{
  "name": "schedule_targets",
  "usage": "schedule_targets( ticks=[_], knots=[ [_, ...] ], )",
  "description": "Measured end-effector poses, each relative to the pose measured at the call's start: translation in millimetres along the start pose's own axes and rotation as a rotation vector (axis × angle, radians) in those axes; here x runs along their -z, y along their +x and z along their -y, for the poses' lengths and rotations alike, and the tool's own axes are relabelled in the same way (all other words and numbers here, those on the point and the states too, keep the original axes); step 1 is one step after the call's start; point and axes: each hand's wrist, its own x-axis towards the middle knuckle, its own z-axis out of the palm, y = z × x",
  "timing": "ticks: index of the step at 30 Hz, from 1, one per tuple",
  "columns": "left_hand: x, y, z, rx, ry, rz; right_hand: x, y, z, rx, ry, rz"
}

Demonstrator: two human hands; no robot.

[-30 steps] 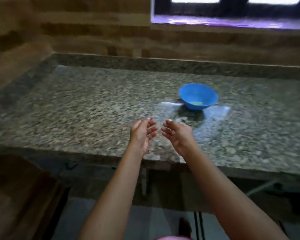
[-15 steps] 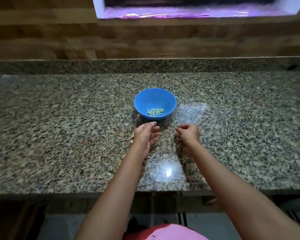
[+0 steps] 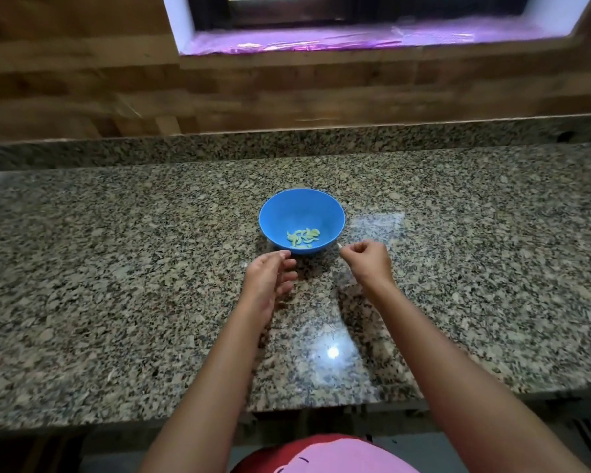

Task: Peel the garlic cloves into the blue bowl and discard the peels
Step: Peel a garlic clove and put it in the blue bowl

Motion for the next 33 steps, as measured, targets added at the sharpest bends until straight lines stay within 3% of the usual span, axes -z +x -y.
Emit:
schedule_targets(
  ticks=[8,19,24,29,33],
  knots=[
    [24,10,-14,-0.044,-0.036,-0.033,-20,12,50,0.096,0.052,0.036],
    [20,16,0,-0.025,-0.010,-0.009,-6,8,26,-0.056,0.191,-0.117],
    [19,26,15,-0.150,0.320,-0.038,-4,-5,11,-0.122,0.175,-0.015],
    [30,28,21,-0.373,0.949,-0.053,-11,-17,6,-0.143,0.230,0.111],
    [33,35,29,-0.407,1.168,-0.023,-20,-28,2,-0.152,0.209,0.195]
  ],
)
